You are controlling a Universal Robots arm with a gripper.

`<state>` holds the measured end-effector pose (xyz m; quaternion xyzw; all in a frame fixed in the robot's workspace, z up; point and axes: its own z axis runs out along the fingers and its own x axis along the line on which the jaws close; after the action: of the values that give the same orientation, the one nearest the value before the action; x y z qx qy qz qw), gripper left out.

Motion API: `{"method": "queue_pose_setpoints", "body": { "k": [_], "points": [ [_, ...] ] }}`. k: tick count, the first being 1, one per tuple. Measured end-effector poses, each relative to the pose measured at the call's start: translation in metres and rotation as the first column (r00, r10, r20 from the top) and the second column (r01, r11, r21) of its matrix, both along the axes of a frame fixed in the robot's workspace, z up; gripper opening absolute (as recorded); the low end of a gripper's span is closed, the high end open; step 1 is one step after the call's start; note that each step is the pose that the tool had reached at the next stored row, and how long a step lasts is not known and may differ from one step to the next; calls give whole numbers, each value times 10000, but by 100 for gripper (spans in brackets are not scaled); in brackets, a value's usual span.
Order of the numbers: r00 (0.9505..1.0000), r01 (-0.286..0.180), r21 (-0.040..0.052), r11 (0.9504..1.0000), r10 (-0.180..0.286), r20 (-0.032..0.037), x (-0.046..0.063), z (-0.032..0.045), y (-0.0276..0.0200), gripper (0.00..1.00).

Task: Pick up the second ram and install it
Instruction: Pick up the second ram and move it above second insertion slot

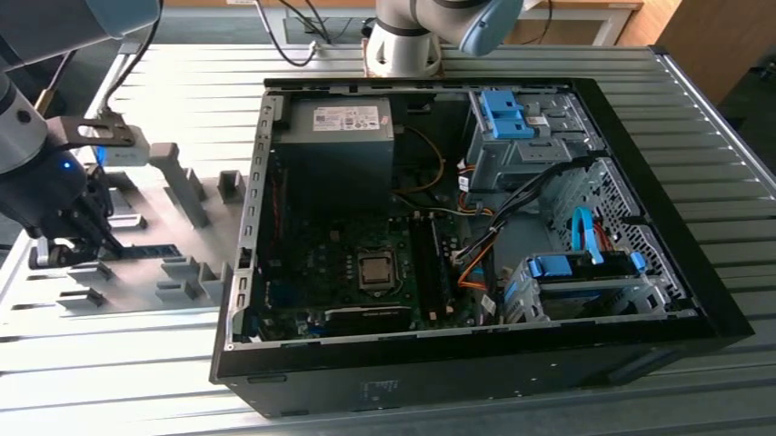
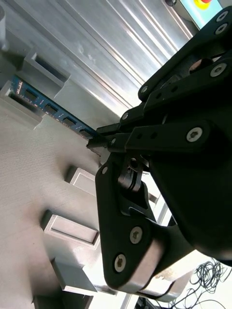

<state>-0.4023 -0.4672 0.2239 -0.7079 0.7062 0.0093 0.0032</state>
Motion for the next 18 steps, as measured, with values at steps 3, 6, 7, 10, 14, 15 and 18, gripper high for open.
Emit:
{"method": "queue_pose_setpoints", "body": {
  "k": [3,6,7,10,14,15,18],
  "points": [
    [10000,0,1,10000,0,1,0,12,0,14],
    [10000,0,-1,10000,0,-1,0,27,0,14],
    [10000,-1,-1,10000,1,-1,0,31,0,14],
    [10000,0,0,10000,0,-1,0,42,0,14],
    [10000,-1,-1,10000,1,-1,0,55,0,14],
    [10000,-1,0,10000,1,0,0,58,0,14],
    [10000,-1,-1,10000,1,-1,0,69,0,14]
  ]
}}
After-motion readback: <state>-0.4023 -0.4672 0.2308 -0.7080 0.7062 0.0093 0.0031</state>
